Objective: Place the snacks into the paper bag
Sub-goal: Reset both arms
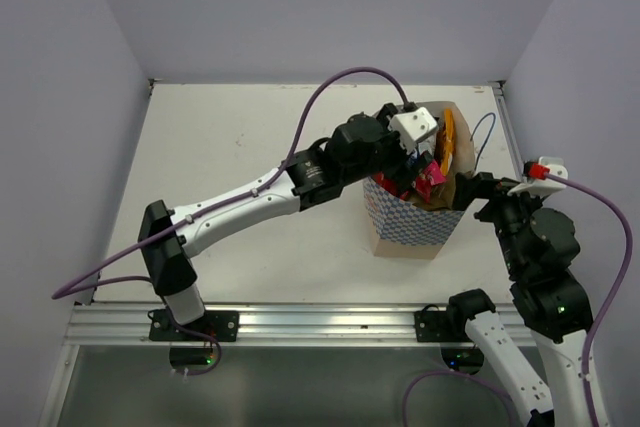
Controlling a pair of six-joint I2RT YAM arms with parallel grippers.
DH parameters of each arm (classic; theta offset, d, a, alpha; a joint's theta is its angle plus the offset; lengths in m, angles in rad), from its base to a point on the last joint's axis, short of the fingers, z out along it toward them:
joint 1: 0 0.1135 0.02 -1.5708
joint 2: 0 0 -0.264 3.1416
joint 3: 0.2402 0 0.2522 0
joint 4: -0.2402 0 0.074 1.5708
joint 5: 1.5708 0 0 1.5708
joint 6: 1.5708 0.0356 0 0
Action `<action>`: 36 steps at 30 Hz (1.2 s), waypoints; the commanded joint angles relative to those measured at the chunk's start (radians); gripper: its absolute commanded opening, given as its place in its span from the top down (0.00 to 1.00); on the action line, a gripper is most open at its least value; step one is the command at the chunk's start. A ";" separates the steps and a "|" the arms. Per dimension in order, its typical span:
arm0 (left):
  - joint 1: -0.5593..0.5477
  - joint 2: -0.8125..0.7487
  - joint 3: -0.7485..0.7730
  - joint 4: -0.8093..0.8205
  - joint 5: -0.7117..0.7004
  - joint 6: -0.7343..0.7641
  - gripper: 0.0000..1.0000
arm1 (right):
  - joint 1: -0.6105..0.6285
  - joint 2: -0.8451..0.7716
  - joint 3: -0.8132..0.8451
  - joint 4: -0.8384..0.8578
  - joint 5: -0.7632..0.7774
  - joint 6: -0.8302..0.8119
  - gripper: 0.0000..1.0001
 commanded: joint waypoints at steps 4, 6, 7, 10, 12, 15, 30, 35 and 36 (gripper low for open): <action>0.000 -0.185 -0.108 0.137 -0.244 -0.054 0.15 | 0.005 -0.017 0.055 -0.001 0.033 -0.015 0.01; 0.001 -0.257 -0.159 0.194 -0.330 -0.045 0.14 | 0.005 -0.022 0.066 -0.006 0.039 -0.021 0.02; 0.000 -0.280 -0.176 0.204 -0.355 -0.039 0.13 | 0.005 -0.024 0.070 -0.012 0.042 -0.026 0.02; 0.001 -0.385 -0.234 0.228 -0.481 -0.007 0.04 | 0.005 -0.034 0.087 -0.024 0.062 -0.038 0.01; 0.001 -0.464 -0.283 0.240 -0.551 0.018 0.01 | 0.005 -0.045 0.096 -0.033 0.082 -0.047 0.01; 0.000 -0.575 -0.360 0.252 -0.672 0.039 0.00 | 0.005 -0.065 0.115 -0.052 0.111 -0.064 0.01; 0.000 -1.273 -0.915 0.263 -1.236 0.000 0.00 | 0.005 -0.335 -0.027 -0.090 0.287 -0.111 0.01; 0.000 -1.414 -0.995 0.157 -1.263 -0.114 0.00 | 0.005 -0.428 -0.078 -0.112 0.332 -0.105 0.01; 0.000 -1.428 -0.997 0.116 -1.271 -0.134 0.00 | 0.005 -0.454 -0.084 -0.108 0.326 -0.105 0.01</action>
